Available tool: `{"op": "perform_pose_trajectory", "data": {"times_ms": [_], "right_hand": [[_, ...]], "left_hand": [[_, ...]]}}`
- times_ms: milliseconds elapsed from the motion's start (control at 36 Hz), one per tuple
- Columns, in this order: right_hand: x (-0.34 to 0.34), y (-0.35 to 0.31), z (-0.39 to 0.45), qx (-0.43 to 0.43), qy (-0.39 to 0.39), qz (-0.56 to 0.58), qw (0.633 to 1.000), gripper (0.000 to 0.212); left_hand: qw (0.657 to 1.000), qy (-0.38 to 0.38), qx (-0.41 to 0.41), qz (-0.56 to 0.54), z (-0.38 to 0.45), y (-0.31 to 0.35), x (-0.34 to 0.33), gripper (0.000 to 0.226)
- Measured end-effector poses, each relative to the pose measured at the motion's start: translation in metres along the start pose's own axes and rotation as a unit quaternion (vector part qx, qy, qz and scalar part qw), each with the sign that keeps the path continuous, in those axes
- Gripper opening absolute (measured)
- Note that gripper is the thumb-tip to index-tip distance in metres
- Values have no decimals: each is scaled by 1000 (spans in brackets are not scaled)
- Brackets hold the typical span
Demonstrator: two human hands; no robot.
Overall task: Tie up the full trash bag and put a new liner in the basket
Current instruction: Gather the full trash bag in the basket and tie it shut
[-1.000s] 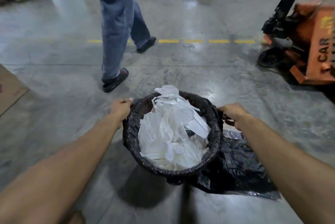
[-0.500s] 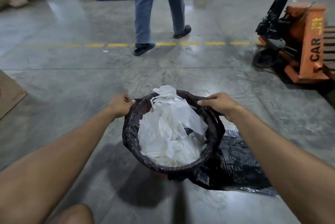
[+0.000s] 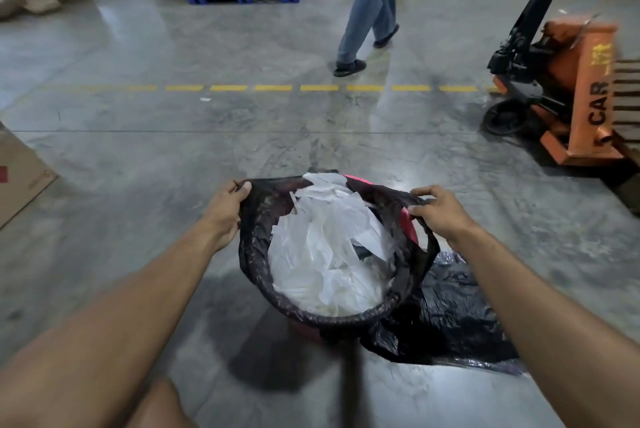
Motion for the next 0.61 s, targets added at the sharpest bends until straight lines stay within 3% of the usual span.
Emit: {"op": "perform_pose_trajectory", "data": {"times_ms": [56,83,167,250,333,417,528,611], "right_hand": [[4,2,1,9,25,-18,999,24],[4,3,2,7,27,-23,999,22],[7,7,-2,-8,26,-41,999,18],[10,14,-8,-26,3,-118,993,17],[13,25,-17,-62,-29,-143,987,17],[18,40,-34,-104,-21,-91,990,22],[-4,61,-71,-156,-20,61,986,39],[-10,66,-92,-138,21,82,987,28]], "left_hand": [[994,-33,10,-101,-2,0,3,17],[994,-39,17,-96,0,-2,7,18],[995,-18,10,96,1,-5,21,27],[960,-46,-2,275,-5,-14,31,54],[918,-82,-2,388,-14,-31,37,51],[937,-85,42,337,-29,-45,39,29],[978,-95,129,136,-53,-74,29,27],[982,-68,139,108,-67,-87,24,20]]}}
Point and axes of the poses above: each hand's wrist, its own z-axis towards the middle knuckle, its own x-axis out of the back of the hand, y = z × x, the point moved 7 cm from there along z, towards the middle knuckle, and after that the axes turned 13 degrees about z, right-handed, at the moved point
